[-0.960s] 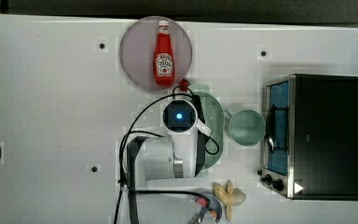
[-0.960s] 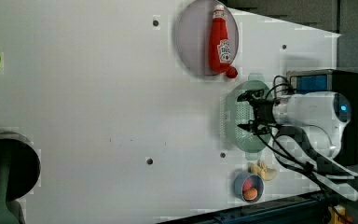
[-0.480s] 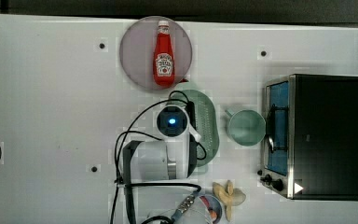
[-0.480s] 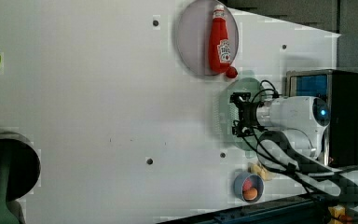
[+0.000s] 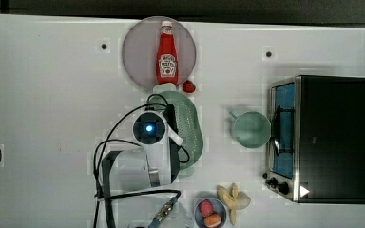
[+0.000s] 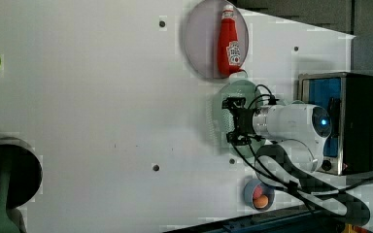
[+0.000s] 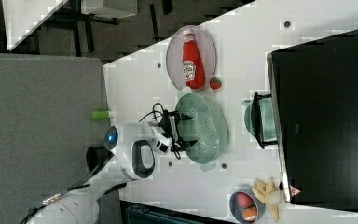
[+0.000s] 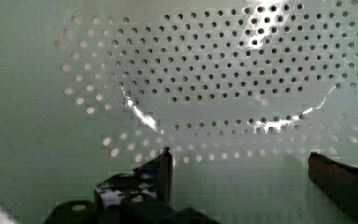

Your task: Drag strainer right to left.

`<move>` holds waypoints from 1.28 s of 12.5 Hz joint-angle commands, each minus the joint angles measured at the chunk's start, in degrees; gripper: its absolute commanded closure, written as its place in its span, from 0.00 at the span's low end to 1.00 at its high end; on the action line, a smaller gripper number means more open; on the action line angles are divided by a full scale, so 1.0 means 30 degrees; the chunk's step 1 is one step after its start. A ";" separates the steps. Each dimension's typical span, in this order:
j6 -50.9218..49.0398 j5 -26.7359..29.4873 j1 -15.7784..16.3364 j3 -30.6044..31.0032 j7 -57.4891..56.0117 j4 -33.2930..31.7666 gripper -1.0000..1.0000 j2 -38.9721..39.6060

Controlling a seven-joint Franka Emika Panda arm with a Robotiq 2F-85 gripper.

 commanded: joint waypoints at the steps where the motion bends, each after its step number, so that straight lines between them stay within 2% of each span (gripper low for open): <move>1: -0.0528 0.0655 0.0701 0.0660 0.3170 0.0267 0.00 -0.0394; 8: -0.0521 0.0657 0.2122 0.1483 0.5593 0.0744 0.00 -0.0003; 16: -0.1058 0.0685 0.4515 0.1514 0.7998 0.4468 0.00 0.2493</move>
